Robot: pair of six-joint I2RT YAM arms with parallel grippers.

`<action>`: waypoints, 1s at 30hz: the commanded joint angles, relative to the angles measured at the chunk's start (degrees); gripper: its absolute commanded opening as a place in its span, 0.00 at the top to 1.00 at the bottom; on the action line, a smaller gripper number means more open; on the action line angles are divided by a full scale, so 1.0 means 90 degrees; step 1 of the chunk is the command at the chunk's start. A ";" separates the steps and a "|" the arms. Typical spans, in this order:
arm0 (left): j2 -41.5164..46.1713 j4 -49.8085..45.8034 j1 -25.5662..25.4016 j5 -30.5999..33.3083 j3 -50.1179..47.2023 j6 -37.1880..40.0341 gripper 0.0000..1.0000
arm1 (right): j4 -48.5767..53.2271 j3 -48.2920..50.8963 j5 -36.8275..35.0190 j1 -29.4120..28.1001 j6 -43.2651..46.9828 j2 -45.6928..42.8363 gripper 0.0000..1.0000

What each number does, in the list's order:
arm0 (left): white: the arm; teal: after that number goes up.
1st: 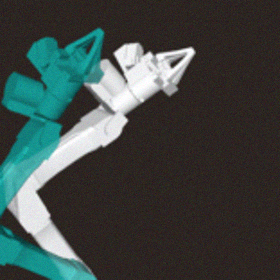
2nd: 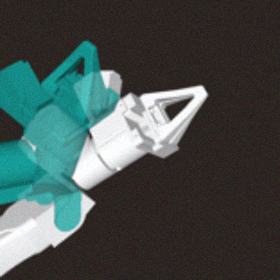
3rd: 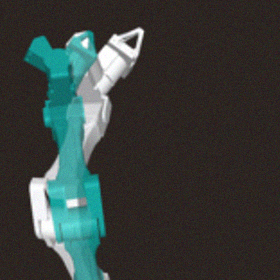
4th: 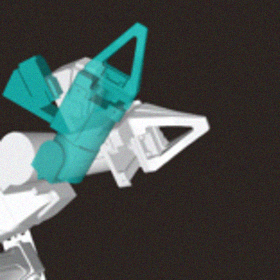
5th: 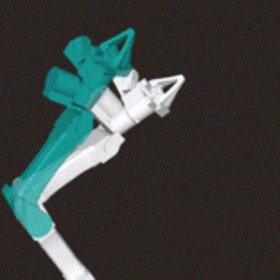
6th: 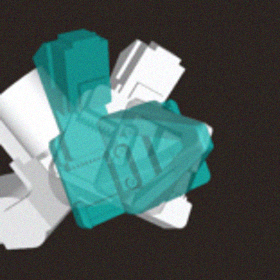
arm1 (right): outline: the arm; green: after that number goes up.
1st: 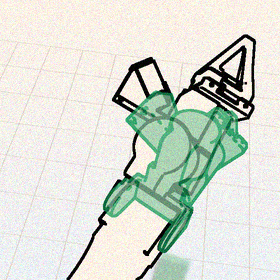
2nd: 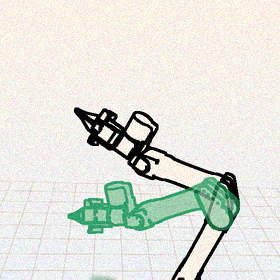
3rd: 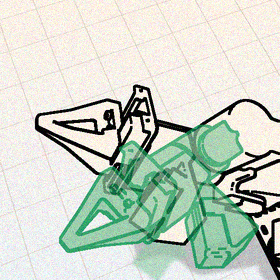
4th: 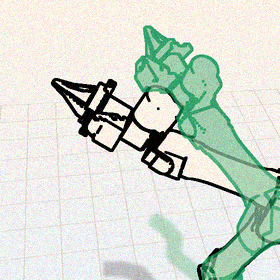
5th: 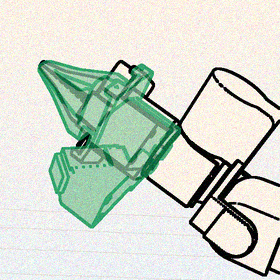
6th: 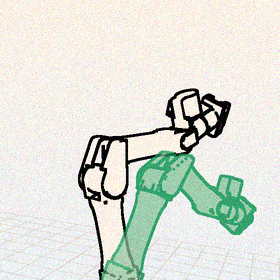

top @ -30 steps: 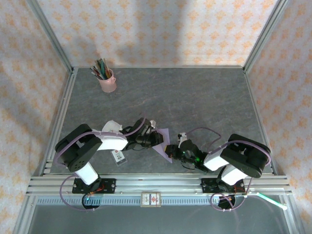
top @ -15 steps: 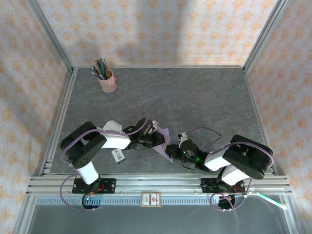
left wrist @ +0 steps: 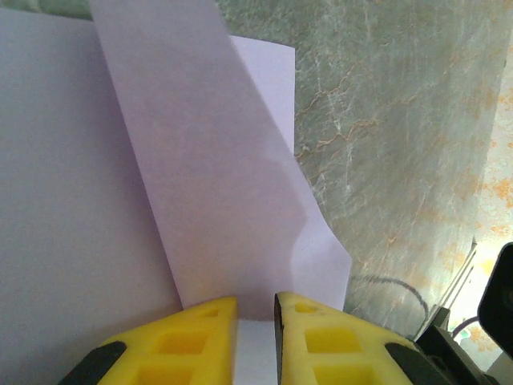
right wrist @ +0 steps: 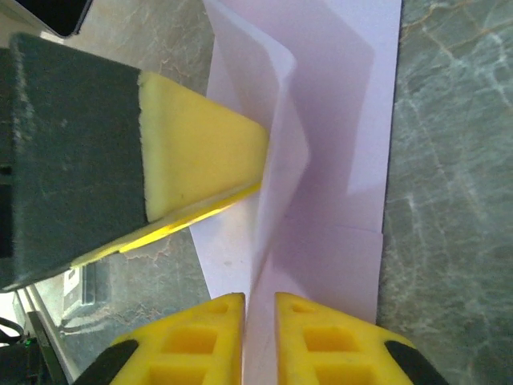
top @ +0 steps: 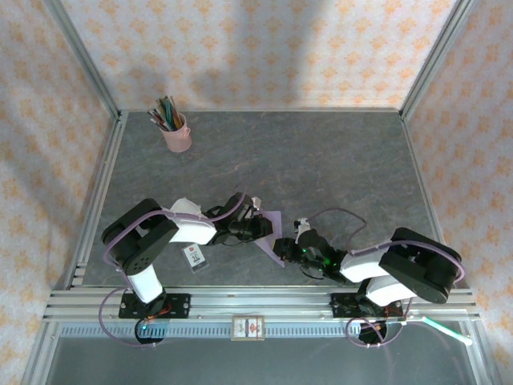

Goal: Fold a paper plane with a square sheet of paper (pick it up from the middle)
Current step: Fourth fold the wing at the center of the table.

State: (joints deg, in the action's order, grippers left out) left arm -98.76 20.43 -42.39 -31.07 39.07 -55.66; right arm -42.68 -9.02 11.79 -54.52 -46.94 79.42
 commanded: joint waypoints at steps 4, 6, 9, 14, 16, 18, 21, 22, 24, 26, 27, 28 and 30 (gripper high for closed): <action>-0.0120 0.0075 -0.0026 0.0063 0.0151 -0.0043 0.78 | 0.0702 -0.0131 -0.0255 -0.0055 0.0389 -0.0381 0.80; -0.0111 0.0065 -0.0021 0.0073 0.0146 -0.0044 0.78 | 0.0881 -0.0168 -0.0354 -0.0117 0.0467 -0.0510 0.79; -0.0120 0.0045 -0.0019 0.0092 0.0155 -0.0033 0.78 | 0.1251 -0.0300 -0.0575 -0.0246 0.0636 -0.0636 0.78; -0.0150 0.0025 -0.0026 0.0083 0.0180 -0.0025 0.78 | 0.1916 -0.0587 -0.1068 -0.0499 0.0854 -0.0718 0.75; -0.0162 0.0025 -0.0018 0.0083 0.0185 -0.0024 0.78 | 0.2217 -0.0723 -0.1340 -0.0648 0.0931 -0.0705 0.74; -0.0167 0.0013 -0.0025 0.0078 0.0197 -0.0017 0.78 | 0.2496 -0.0863 -0.1593 -0.0788 0.1000 -0.0653 0.74; -0.0179 0.0016 -0.0026 0.0062 0.0219 -0.0020 0.78 | 0.2810 -0.1018 -0.1947 -0.0989 0.1023 -0.0541 0.73; -0.0179 0.0014 -0.0025 0.0063 0.0218 -0.0020 0.78 | 0.2905 -0.1079 -0.2056 -0.1042 0.1025 -0.0502 0.73; -0.0182 0.0016 -0.0024 0.0055 0.0229 -0.0027 0.79 | 0.3033 -0.1163 -0.2189 -0.1130 0.1050 -0.0413 0.73; -0.0184 0.0006 -0.0025 0.0054 0.0227 -0.0021 0.78 | 0.3117 -0.1227 -0.2283 -0.1190 0.1055 -0.0301 0.73; -0.0179 -0.0004 -0.0024 0.0048 0.0228 -0.0020 0.78 | 0.3147 -0.1262 -0.2320 -0.1227 0.1062 -0.0239 0.73; -0.0169 -0.0015 -0.0016 0.0054 0.0226 -0.0019 0.78 | 0.3178 -0.1282 -0.2369 -0.1245 0.1056 -0.0175 0.73; -0.0152 -0.0028 -0.0017 0.0056 0.0215 -0.0012 0.78 | 0.3230 -0.1308 -0.2422 -0.1271 0.1045 -0.0088 0.73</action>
State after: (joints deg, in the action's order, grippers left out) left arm -99.63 20.40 -42.39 -31.05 39.77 -55.64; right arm -16.75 -19.62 -5.82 -65.39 -38.37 77.47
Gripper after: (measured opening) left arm 0.217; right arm 0.269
